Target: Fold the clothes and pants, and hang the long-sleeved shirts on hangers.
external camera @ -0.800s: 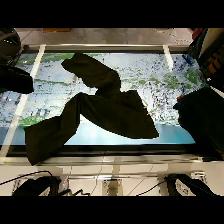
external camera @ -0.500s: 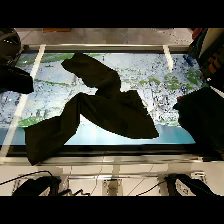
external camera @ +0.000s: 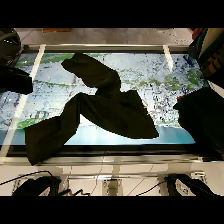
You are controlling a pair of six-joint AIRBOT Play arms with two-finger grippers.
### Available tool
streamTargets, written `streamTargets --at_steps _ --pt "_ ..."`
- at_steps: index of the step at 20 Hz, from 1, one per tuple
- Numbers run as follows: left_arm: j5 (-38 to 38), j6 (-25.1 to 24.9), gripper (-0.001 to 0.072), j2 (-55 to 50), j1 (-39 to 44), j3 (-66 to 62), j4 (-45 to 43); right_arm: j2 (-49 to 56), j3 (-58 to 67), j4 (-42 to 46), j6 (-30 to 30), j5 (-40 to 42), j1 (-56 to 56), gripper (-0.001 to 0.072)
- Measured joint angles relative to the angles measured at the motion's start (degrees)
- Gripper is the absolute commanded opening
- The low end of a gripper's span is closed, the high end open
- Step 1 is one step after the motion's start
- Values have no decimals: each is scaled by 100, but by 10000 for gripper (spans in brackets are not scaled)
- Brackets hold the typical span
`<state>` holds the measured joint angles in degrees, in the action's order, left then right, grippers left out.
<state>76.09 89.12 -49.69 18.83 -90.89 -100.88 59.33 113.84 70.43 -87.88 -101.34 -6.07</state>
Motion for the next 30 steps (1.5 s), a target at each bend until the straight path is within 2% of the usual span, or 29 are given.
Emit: streamTargets --at_steps 3,6,9,13,18,19,20,21,22,25,26,30 --pt "4 -15 19 0 0 0 -11 35 -35 190 203 293 2 40" --pt "7 -17 19 0 0 0 -20 72 -625 660 350 450 2 40" --pt "9 -15 19 0 0 0 -17 107 -2111 1003 511 651 -13 39" --pt "2 -13 19 -4 0 0 0 2 -4581 918 903 1058 -254 39" --pt "-42 4 21 -24 0 0 39 -1005 -7226 -146 1644 2538 -1001 40" --pt "-42 4 61 -46 0 -2 42 -1222 -7667 -363 1746 2852 -1121 86" --pt "-39 4 248 -87 0 0 42 -1434 -8085 -579 1757 3174 -1220 296" --pt "-33 4 516 -146 0 -2 42 -1569 -8419 -734 1690 3508 -1283 414" --pt "-22 7 571 -219 0 0 42 -1676 -8721 -848 1534 3794 -1335 424" --pt "-61 7 571 -507 0 0 44 -1733 -9235 -1174 964 4444 -1414 429" --pt "-153 7 571 -590 0 0 42 -1683 -9333 -1342 820 4570 -1427 456" --pt "-459 7 572 -796 0 0 83 -1198 -9514 -2138 527 4922 -1453 489"
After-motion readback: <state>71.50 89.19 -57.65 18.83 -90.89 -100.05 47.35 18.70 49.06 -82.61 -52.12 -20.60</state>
